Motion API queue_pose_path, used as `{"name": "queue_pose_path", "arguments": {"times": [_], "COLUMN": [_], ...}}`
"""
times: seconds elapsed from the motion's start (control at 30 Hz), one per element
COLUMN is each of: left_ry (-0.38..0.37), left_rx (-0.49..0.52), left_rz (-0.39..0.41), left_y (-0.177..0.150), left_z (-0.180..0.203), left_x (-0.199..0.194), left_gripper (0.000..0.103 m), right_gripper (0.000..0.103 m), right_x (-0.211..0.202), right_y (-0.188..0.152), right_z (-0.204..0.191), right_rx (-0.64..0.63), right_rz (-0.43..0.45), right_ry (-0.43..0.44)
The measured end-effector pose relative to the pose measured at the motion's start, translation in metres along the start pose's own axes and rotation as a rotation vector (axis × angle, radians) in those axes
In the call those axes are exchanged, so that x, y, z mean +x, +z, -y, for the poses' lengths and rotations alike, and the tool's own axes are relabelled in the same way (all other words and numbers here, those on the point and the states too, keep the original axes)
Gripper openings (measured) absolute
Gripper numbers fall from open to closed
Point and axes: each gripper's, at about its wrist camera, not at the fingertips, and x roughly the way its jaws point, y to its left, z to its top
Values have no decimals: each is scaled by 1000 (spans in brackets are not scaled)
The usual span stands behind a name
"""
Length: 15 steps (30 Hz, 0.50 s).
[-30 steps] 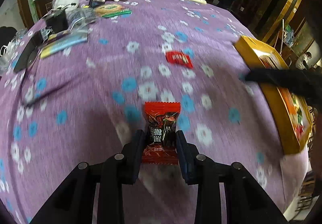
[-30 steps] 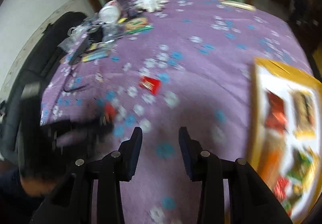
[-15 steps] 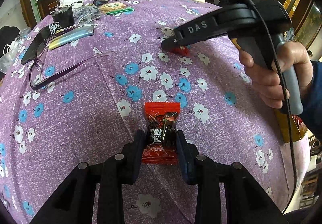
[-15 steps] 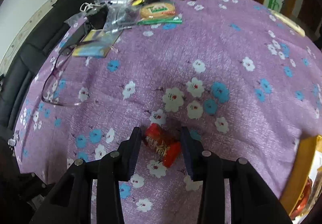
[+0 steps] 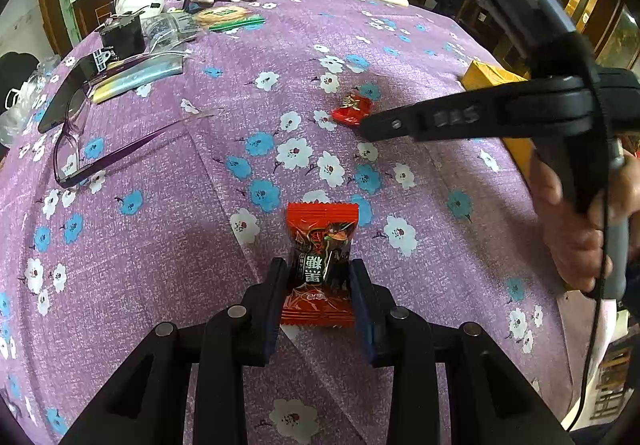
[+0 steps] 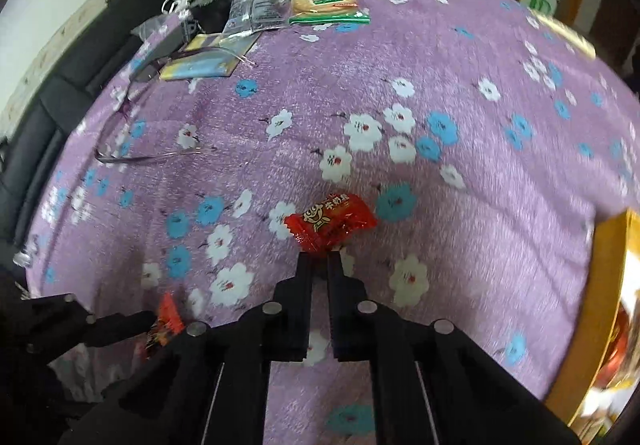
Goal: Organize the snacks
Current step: 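Grasp another small red candy with the right tool while the left tool holds its candy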
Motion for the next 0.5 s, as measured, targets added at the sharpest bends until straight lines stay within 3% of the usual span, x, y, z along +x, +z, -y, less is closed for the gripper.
{"name": "queue_pose_path", "arguments": {"times": [0.07, 0.17, 0.3, 0.43, 0.5], "left_ry": [2, 5, 1, 3, 4], "left_rx": [1, 0, -5, -4, -3], "left_rz": [2, -2, -4, 0, 0], "left_y": [0, -1, 0, -1, 0], "left_z": [0, 1, 0, 0, 0], "left_x": [0, 0, 0, 0, 0], "left_gripper": [33, 33, 33, 33, 33], "right_gripper": [12, 52, 53, 53, 39], "right_x": [-9, -17, -10, 5, 9], "right_y": [0, 4, 10, 19, 21], "right_z": [2, 3, 7, 5, 3], "right_rx": [32, 61, 131, 178, 183], "right_rz": [18, 53, 42, 30, 31], "right_ry": [22, -22, 6, -59, -97]}}
